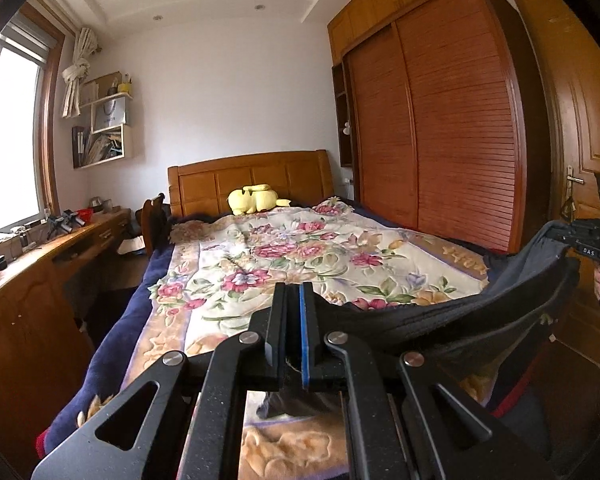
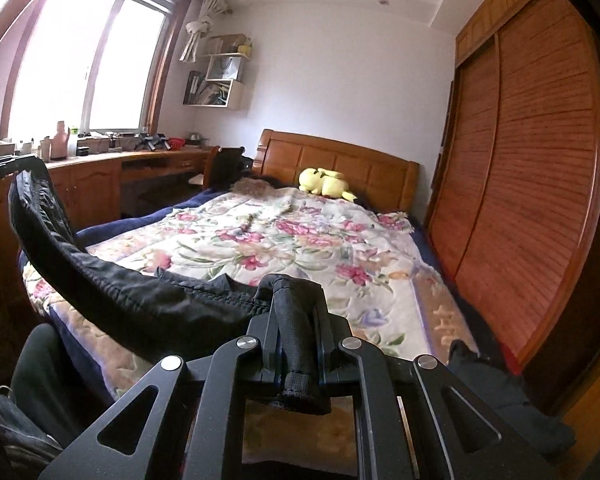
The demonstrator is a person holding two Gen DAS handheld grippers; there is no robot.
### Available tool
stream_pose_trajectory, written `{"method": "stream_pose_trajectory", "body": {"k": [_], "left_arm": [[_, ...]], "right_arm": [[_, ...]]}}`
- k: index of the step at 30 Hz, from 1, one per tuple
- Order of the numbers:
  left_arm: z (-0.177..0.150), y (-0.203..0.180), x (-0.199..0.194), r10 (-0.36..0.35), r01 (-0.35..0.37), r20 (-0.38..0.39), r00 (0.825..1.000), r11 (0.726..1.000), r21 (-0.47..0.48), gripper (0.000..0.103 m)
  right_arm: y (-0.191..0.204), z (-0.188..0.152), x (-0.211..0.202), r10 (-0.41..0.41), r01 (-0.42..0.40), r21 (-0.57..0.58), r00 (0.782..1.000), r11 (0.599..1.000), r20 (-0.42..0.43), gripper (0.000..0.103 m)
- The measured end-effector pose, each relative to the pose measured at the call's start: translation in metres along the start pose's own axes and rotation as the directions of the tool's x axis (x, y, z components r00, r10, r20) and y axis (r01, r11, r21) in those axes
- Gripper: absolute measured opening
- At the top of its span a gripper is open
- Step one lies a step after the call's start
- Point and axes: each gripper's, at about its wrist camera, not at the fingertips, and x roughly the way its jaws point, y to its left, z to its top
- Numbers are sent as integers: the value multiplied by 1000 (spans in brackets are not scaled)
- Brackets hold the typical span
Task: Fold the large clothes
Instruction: 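Lift the hem with both tools and fold it toward the collar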
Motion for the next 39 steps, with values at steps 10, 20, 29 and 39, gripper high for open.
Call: {"method": "stream_pose_trajectory", "body": {"k": [10, 20, 29, 39], "left_arm": [[-33, 22, 136, 58, -61, -166, 984, 998, -12, 6], [-55, 56, 272, 118, -118, -296, 948, 993, 15, 6], [-46, 76, 363, 202, -190, -357, 912, 979, 67, 6], [-64, 82, 398, 172, -170, -420, 891, 985, 43, 6]], "right_arm": [[10, -10, 137, 22, -22, 0, 990, 1000, -137, 11], [-1, 1, 304, 18, -6, 47, 969, 999, -245, 11], [2, 33, 396, -24, 36, 37, 954, 999, -300, 12], [11, 15, 462, -20, 48, 58, 914, 997, -405, 13]]}}
